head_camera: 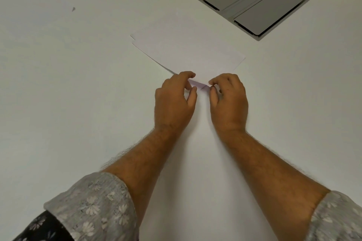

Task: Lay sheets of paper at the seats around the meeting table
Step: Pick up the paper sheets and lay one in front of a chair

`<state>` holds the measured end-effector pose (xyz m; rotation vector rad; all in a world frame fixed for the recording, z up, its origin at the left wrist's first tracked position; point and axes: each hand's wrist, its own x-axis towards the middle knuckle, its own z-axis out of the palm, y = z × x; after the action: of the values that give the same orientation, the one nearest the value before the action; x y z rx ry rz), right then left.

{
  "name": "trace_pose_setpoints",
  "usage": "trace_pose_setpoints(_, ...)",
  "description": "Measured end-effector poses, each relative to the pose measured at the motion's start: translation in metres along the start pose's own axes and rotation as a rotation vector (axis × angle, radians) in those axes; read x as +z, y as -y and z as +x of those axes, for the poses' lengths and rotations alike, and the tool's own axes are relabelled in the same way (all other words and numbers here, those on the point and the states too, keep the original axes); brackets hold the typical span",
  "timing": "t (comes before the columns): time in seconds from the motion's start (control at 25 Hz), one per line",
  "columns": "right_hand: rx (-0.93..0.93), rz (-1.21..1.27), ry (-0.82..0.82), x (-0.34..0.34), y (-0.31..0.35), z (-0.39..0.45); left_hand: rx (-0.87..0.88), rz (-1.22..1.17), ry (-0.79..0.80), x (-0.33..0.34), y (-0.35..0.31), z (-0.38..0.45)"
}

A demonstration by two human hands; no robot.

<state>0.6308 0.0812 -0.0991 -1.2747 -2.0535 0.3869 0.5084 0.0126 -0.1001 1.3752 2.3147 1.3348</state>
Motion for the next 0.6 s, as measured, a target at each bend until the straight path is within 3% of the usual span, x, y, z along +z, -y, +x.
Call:
trace_pose_setpoints(0.4, -0.048, 0.183, 0.045, 0.0001, -0.0015, -0.0019, -0.014, -0.076, 0.053, -0.0034, -0.0046, -0.0003)
trace_pose_setpoints(0.6, 0.142, 0.295, 0.029, 0.0009, -0.0036, -0.0013, -0.054, -0.167, -0.002, -0.0037, -0.0026, -0.0008)
